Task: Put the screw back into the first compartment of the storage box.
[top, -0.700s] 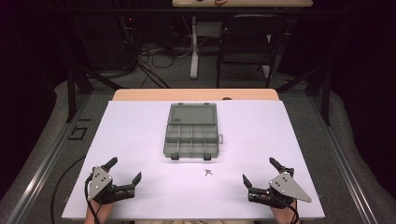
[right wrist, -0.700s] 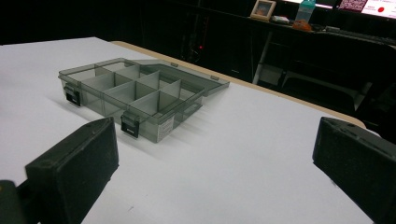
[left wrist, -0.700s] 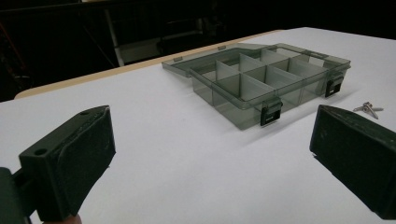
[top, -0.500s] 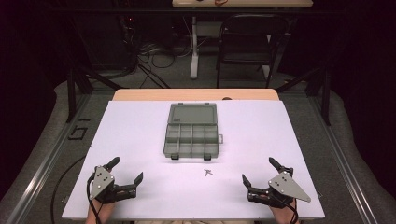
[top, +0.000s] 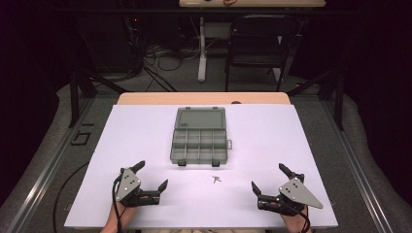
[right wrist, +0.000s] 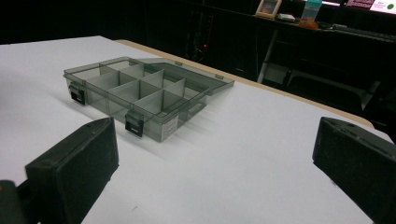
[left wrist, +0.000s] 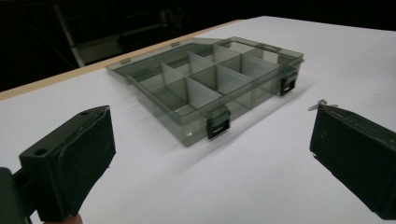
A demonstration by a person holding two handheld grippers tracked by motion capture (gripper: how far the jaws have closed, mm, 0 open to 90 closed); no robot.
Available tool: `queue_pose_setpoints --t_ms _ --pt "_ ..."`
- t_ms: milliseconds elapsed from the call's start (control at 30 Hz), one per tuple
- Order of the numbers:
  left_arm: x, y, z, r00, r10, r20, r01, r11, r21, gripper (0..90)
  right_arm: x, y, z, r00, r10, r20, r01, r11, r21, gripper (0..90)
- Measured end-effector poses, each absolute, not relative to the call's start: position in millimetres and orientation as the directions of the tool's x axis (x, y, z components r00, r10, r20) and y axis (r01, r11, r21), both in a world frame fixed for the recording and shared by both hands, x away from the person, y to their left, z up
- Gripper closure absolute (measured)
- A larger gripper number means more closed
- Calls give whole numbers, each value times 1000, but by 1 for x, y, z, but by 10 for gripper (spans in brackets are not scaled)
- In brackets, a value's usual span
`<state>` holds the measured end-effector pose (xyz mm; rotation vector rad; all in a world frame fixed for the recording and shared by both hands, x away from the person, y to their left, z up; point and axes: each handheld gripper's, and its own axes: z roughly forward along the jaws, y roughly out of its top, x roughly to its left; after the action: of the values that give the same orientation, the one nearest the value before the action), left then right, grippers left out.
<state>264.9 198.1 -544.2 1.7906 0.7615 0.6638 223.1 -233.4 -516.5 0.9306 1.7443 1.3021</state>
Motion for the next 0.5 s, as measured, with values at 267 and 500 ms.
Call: queue_pose_setpoints --t_ms 267,500 --pt "277 165 -546 712 698 76 199 -304 932 0 221 -232 -515 -456 876 -157 98 224 970 0" --pt "290 137 -544 761 647 46 250 -358 900 0 225 -231 -517 -457 876 -152 95 218 971 0"
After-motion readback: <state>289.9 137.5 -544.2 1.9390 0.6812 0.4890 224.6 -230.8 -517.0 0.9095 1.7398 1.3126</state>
